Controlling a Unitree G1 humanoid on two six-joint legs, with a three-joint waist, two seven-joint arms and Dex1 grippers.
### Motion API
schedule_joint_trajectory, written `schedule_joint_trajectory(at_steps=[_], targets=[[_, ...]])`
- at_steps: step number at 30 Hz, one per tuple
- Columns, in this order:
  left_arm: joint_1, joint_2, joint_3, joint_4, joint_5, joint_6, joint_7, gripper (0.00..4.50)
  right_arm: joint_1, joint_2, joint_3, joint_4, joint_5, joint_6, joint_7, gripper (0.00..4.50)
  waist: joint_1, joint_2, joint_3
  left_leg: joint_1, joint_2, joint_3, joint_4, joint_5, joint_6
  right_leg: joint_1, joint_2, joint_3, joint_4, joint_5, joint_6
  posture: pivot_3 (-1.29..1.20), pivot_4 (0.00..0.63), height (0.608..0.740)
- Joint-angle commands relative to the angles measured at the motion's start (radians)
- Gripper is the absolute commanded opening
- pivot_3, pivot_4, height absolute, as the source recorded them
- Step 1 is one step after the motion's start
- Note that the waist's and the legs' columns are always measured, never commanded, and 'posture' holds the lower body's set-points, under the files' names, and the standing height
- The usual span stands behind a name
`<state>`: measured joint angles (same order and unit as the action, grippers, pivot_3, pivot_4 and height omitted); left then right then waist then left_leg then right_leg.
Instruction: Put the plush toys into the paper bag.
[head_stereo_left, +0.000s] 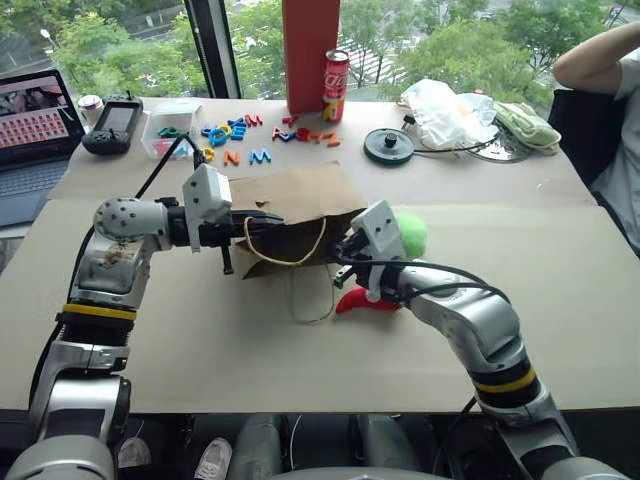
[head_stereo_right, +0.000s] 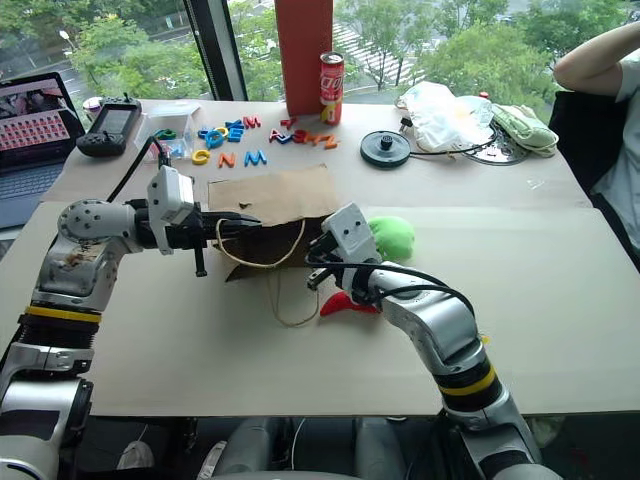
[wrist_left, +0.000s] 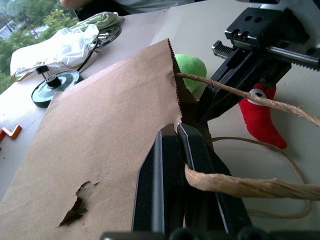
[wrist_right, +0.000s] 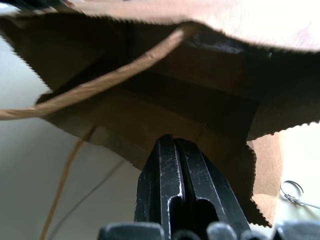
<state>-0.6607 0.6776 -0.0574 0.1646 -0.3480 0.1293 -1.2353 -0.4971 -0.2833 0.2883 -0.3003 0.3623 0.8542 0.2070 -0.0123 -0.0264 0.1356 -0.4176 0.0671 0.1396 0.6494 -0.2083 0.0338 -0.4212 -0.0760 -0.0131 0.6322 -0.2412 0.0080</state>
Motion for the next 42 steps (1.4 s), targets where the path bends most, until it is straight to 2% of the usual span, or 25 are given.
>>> schedule_joint_trajectory(at_steps=[1, 5, 12, 21, 29, 34, 42], targets=[[-0.028, 0.001, 0.019, -0.041, -0.014, 0.019, 0.003, 0.0, -0.038, 0.051, 0.023, 0.054, -0.097, -0.069, -0.042, 0.04, -0.001, 0.0, 0.0, 0.0, 0.0, 0.0, 0.0, 0.0, 0.0, 0.0, 0.0, 0.0, 0.0, 0.0, 0.0, 0.0, 0.15, 0.739], [-0.036, -0.009, 0.028, -0.055, -0.029, 0.055, 0.018, 0.0, -0.061, 0.093, 0.062, 0.131, -0.183, -0.107, -0.062, 0.04, -0.002, 0.0, 0.0, -0.001, 0.0, 0.0, 0.0, 0.0, 0.0, -0.001, 0.0, 0.0, 0.0, 0.0, 0.0, 0.0, 0.15, 0.739], [-0.059, -0.037, 0.057, -0.083, -0.064, 0.15, 0.073, 0.0, -0.072, 0.091, 0.191, 0.231, -0.36, -0.157, -0.047, 0.04, -0.003, 0.0, 0.0, -0.001, 0.0, 0.0, 0.0, 0.0, -0.001, -0.001, 0.0, 0.0, 0.0, 0.0, 0.0, 0.0, 0.15, 0.739], [-0.087, -0.058, 0.128, -0.12, -0.153, 0.279, 0.144, 0.0, -0.057, 0.124, 0.197, 0.273, -0.393, -0.095, 0.017, 0.04, -0.005, 0.0, 0.0, -0.001, 0.0, -0.001, 0.0, 0.0, -0.001, 0.0, 0.0, 0.0, 0.0, 0.0, 0.0, 0.0, 0.15, 0.739], [-0.058, -0.043, 0.121, -0.128, -0.131, 0.267, 0.146, 0.0, -0.056, 0.136, 0.177, 0.269, -0.421, -0.093, 0.044, 0.04, -0.006, 0.001, 0.0, -0.001, 0.0, -0.001, 0.0, 0.001, -0.001, 0.0, 0.0, 0.0, 0.0, 0.0, 0.0, 0.0, 0.15, 0.739], [-0.036, -0.036, 0.106, -0.126, -0.102, 0.235, 0.138, 0.0, -0.054, 0.179, 0.072, 0.21, -0.36, -0.087, 0.065, 0.04, -0.005, 0.001, 0.0, -0.001, 0.0, -0.001, 0.0, 0.001, -0.001, -0.001, 0.0, 0.0, 0.0, 0.0, 0.0, 0.0, 0.15, 0.739], [-0.029, -0.048, 0.113, -0.112, -0.105, 0.231, 0.151, 0.0, 0.018, 0.092, -0.093, -0.114, -0.153, 0.03, 0.24, 0.04, 0.001, 0.001, 0.0, -0.002, 0.0, -0.002, -0.001, 0.001, -0.001, -0.001, 0.0, -0.001, 0.0, 0.0, 0.0, 0.0, 0.15, 0.739]])
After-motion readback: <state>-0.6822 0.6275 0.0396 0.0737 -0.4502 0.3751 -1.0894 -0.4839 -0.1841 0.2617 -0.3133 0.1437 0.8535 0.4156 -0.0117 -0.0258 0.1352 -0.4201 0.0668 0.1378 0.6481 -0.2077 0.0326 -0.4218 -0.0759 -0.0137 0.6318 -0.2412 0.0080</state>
